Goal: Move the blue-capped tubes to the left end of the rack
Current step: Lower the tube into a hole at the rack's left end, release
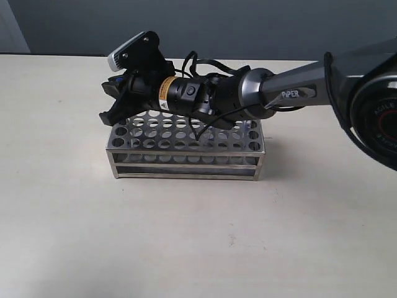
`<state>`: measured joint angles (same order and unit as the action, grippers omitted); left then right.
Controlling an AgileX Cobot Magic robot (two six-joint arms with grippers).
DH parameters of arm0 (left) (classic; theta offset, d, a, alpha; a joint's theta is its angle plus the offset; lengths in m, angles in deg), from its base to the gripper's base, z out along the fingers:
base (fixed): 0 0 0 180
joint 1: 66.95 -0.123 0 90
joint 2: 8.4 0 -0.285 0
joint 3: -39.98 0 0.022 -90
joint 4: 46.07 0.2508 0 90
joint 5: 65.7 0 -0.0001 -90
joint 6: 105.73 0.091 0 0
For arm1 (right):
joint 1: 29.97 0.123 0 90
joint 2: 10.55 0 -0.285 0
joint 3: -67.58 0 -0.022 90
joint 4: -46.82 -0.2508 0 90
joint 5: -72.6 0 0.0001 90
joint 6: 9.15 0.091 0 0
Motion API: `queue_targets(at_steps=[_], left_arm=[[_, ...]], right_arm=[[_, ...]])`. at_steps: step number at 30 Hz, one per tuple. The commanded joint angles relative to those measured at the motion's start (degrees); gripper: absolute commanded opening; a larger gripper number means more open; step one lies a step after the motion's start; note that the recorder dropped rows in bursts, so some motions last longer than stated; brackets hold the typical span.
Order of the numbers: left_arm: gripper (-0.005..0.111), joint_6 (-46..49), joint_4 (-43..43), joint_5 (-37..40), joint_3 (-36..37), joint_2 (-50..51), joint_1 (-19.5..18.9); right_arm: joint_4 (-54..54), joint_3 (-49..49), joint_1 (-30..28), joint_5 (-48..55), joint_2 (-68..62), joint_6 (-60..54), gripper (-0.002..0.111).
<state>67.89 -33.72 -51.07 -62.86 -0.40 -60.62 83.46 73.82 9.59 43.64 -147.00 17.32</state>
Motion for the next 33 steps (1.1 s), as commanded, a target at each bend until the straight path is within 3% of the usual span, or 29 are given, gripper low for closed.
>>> queue_targets(at_steps=[1, 7, 9, 13, 15, 20, 30, 33], left_arm=[[0.0, 0.0, 0.4, 0.1, 0.1, -0.2, 0.0], [0.0, 0.0, 0.4, 0.1, 0.1, -0.2, 0.0], [0.0, 0.0, 0.4, 0.1, 0.1, -0.2, 0.0], [0.0, 0.0, 0.4, 0.1, 0.1, -0.2, 0.0], [0.0, 0.0, 0.4, 0.1, 0.1, -0.2, 0.0], [0.0, 0.0, 0.4, 0.1, 0.1, -0.2, 0.0], [0.0, 0.0, 0.4, 0.1, 0.1, -0.2, 0.0], [0.0, 0.0, 0.4, 0.1, 0.1, -0.2, 0.0]], right_arm=[[0.1, 0.3, -0.1, 0.3, -0.9, 1.8, -0.001], [0.1, 0.3, -0.1, 2.1, -0.9, 2.6, 0.003], [0.1, 0.3, -0.1, 2.5, -0.9, 2.6, 0.015], [-0.1, 0.3, -0.1, 2.6, -0.8, 2.8, 0.052], [-0.2, 0.3, -0.1, 2.6, -0.5, 3.0, 0.06], [-0.2, 0.3, -0.1, 3.7, 1.9, 3.1, 0.054], [0.2, -0.3, -0.3, 16.4, 9.8, 3.1, 0.054], [-0.1, -3.4, -0.8, 15.3, 12.7, 3.1, 0.054]])
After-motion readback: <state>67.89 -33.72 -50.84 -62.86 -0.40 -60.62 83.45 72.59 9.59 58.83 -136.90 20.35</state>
